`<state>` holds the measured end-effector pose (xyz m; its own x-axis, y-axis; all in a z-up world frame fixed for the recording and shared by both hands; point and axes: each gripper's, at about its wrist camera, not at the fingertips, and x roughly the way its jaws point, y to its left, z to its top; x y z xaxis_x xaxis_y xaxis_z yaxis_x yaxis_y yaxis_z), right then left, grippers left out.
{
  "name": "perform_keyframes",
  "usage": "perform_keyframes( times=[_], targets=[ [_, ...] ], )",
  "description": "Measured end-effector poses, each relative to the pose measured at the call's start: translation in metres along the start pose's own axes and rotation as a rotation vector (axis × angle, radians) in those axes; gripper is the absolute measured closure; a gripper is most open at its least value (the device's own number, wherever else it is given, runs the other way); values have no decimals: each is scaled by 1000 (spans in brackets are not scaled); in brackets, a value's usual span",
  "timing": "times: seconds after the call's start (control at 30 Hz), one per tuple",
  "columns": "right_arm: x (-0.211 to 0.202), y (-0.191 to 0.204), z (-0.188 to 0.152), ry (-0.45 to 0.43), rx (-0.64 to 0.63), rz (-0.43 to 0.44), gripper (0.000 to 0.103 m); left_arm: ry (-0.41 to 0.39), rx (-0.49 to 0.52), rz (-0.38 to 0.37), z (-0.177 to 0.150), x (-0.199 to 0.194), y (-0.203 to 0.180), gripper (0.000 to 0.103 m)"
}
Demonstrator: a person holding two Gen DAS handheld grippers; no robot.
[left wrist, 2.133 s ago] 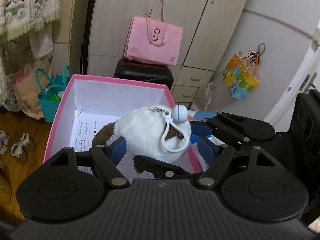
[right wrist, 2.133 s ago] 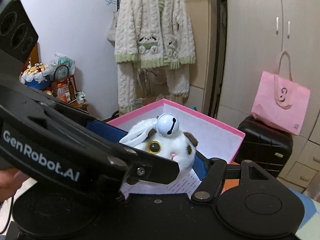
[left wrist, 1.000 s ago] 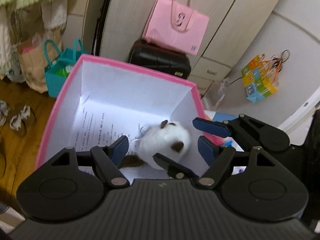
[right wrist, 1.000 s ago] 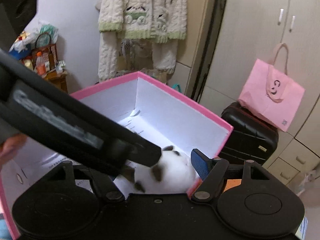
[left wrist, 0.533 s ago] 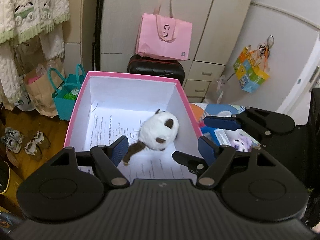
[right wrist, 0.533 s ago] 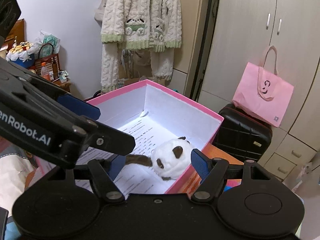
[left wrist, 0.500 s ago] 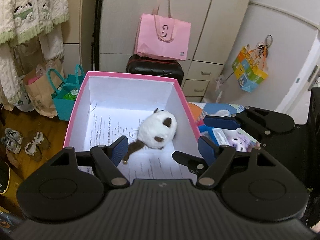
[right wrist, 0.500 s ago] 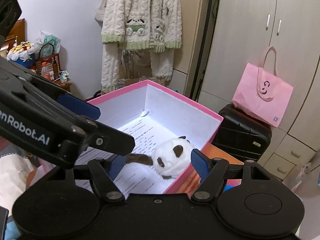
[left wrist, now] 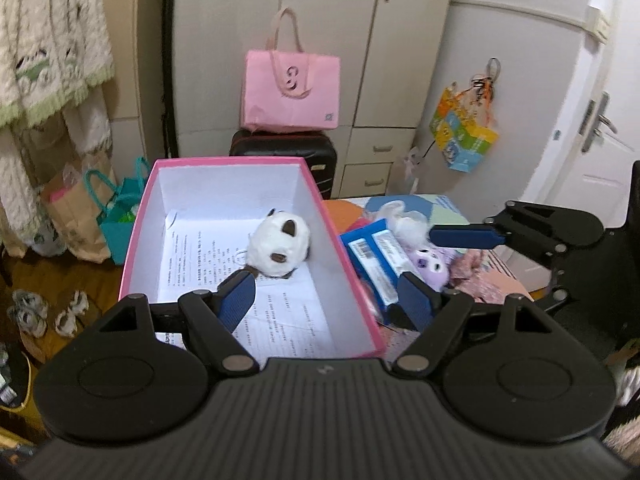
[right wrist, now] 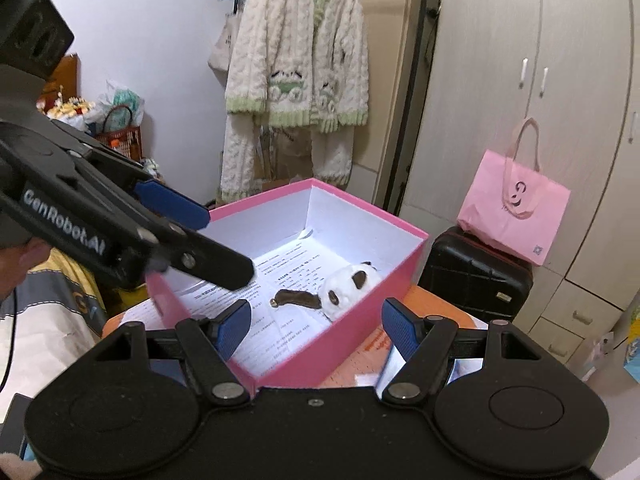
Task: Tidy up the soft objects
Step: 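Move the left gripper back to the table and grasp the blue wipes pack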
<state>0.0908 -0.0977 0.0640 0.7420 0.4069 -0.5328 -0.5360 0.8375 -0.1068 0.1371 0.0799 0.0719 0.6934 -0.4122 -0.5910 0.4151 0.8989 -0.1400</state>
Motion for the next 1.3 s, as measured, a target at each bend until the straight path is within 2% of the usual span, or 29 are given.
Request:
perform_keyframes(
  times=[0.27,0.6,0.83,0.97,1.1,1.3],
  targets=[
    [-61,-22,-45,-45,46,-62,26,-51,107,-33,-23,-21,-45,25],
    [-92,-36,-89,-42,51,-159,23,37,170,-120,-42,6,-92,25],
    [-89,-54,-113,-19,107,-166,23,84,166,-139,-47,28,-110,25],
    [-81,-61,-124,-28,116,-126,23,106,156,-140,-49,42,-117,25],
    [-59,-62,-134,-12,95,-60,22,126,141,-133,-46,60,-126,25],
    [-20,-67,-143,-27,84,-54,22,137,112,-108,-37,92,-133,25]
  ],
)
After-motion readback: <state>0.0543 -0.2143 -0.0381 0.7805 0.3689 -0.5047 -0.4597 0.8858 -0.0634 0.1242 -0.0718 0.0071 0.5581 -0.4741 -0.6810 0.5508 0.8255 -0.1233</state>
